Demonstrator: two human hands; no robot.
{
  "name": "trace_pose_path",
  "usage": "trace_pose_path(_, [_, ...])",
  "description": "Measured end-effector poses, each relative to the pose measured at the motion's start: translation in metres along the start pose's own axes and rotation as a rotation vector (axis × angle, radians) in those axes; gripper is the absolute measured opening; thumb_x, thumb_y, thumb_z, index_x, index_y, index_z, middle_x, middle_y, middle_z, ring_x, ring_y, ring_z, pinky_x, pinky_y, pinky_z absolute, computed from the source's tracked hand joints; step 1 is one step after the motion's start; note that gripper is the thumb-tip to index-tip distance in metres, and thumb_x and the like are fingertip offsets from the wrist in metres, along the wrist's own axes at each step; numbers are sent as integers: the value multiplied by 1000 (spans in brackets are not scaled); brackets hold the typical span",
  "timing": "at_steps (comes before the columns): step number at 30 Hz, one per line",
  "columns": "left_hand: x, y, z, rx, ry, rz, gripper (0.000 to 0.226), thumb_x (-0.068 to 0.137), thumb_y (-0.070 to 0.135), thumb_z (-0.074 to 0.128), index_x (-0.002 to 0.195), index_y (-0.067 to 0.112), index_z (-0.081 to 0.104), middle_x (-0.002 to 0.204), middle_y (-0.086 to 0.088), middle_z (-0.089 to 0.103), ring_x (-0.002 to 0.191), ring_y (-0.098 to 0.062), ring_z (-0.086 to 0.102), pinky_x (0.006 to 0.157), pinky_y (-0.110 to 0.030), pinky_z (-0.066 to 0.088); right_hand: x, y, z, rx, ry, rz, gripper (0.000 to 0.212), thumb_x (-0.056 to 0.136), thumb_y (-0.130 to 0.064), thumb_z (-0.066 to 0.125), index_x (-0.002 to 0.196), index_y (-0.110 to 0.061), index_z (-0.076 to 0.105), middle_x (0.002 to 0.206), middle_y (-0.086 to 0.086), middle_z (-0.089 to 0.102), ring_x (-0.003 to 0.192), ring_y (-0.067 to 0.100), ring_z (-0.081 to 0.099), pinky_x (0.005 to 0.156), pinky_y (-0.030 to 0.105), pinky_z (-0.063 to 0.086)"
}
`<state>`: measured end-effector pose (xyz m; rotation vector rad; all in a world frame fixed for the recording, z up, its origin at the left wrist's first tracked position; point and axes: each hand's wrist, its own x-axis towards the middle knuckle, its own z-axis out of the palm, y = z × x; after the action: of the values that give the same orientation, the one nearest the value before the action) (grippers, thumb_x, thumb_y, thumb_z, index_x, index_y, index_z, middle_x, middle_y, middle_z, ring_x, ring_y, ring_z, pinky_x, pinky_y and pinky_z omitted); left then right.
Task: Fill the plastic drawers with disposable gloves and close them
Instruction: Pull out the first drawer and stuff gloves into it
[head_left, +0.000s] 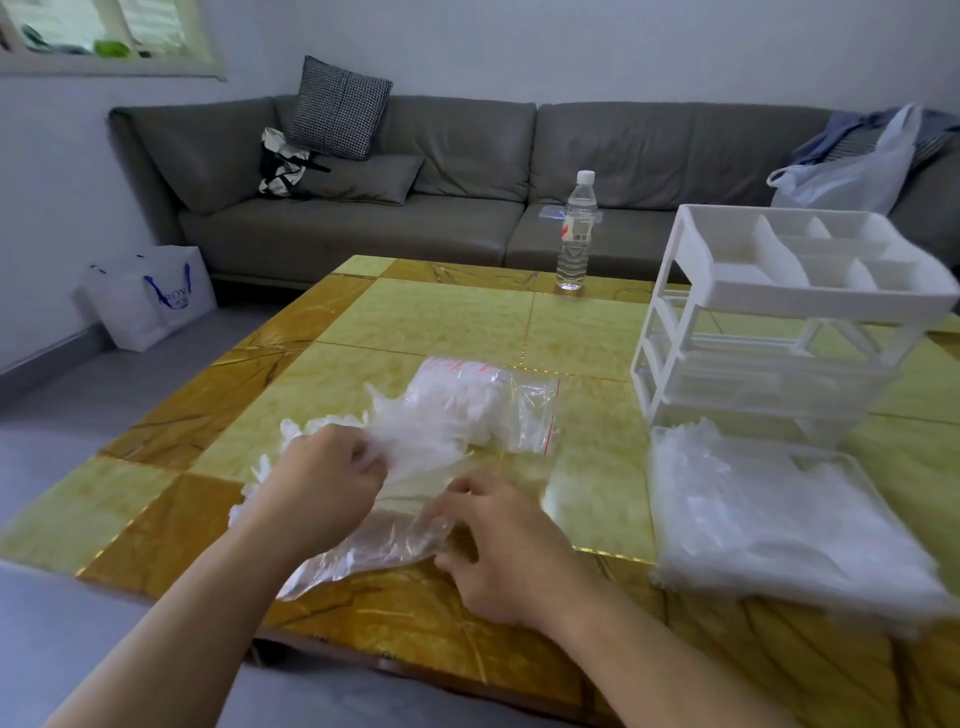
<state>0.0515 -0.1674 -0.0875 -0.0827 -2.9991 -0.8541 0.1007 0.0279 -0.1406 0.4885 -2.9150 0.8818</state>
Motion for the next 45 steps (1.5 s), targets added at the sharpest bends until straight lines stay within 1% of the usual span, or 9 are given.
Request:
trace_pose_path(7, [-6,4,-3,7,-93,77,40,96,32,57,64,14,43,58,3,45,51,-14,40,50,-30,31,7,-1,12,47,256,-73,12,100,-19,61,98,-20,73,100,-6,62,99,17,56,85,37,52])
trace_pose_path(13, [-12,10,-5,11,-327,187,64,71,91,59,98,34,70,98,14,72,92,-8,67,86,-43,57,13,1,-7,105,284,-120,12,86,-14,63,90,-23,70,94,-12,67,103,15,51,97,37,45])
trace_pose_path(19, [-15,18,-5,87,-233,273,15,87,45,73,84,38,61,87,17,66,82,-2,61,74,-28,52,11,-4,-20,343,213,-55,12,104,-40,63,100,-36,73,96,-24,68,113,7,53,104,40,44])
trace_pose_path(23, [-12,20,-4,26,-194,245,27,98,25,64,73,35,63,67,23,65,59,0,57,54,-21,37,6,-3,-41,339,62,-29,20,94,-36,76,112,-37,68,106,-23,66,122,8,49,109,32,40])
trace_pose_path(25, [-10,18,-5,-27,-171,223,24,100,24,63,79,31,71,72,30,68,64,6,61,58,-20,41,4,2,-47,222,29,14,35,89,-22,78,119,-34,64,108,-24,60,122,9,45,109,29,38])
trace_pose_path(29, [-9,14,-7,-134,-102,181,22,98,21,64,78,19,74,72,7,73,63,-7,65,59,-27,48,2,10,-50,178,256,-3,36,75,1,61,97,-26,57,97,-11,57,97,13,54,86,35,51])
trace_pose_path(33, [-9,13,-5,-95,-62,188,32,97,37,64,72,16,68,62,-4,65,55,-21,57,57,-42,46,-8,14,-42,-26,-203,-79,31,83,-19,75,108,-34,66,117,-15,57,119,5,47,101,24,45])
trace_pose_path(42, [-11,15,22,120,-250,154,36,98,37,58,74,9,55,68,-6,56,58,-15,44,57,-30,38,-4,9,-20,7,100,-157,12,104,-26,52,99,-25,63,95,-3,65,96,19,56,84,41,49])
trace_pose_path(45, [-8,13,34,118,-316,100,35,96,31,58,67,17,44,65,1,48,58,-14,41,56,-26,34,-5,9,-27,83,40,-121,10,101,-27,58,109,-31,63,103,-6,68,101,17,60,87,42,53])
